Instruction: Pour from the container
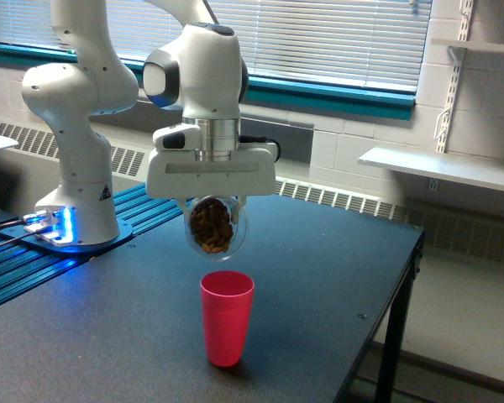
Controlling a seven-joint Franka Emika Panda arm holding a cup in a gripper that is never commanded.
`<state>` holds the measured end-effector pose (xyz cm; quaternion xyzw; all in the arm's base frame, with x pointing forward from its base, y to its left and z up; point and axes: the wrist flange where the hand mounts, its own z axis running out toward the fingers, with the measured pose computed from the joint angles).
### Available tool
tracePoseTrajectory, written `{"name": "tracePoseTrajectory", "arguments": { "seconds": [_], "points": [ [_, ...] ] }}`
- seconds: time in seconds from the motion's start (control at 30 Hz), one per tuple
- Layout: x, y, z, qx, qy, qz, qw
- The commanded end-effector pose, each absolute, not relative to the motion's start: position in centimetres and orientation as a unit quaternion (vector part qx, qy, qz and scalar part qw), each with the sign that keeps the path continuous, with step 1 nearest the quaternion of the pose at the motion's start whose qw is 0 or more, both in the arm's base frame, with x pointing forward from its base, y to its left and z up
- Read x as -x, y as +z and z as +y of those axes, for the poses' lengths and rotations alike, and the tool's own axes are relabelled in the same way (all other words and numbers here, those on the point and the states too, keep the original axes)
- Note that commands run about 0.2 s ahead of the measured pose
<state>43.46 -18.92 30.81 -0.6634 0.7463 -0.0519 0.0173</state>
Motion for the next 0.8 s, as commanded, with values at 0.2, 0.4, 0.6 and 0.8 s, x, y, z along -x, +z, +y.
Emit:
{"name": "tracePoseTrajectory", "arguments": {
  "seconds": [0.2,0.4,0.6,0.8],
  "points": [
    [-44.0,30.3,-18.6,0.677,-0.035,0.735,0.021],
    [-44.3,29.9,-18.6,0.679,-0.026,0.734,0.020],
    [-44.7,30.0,-18.5,0.682,-0.021,0.731,0.022],
    [-45.1,30.0,-18.2,0.686,-0.015,0.727,0.019]
  ]
}}
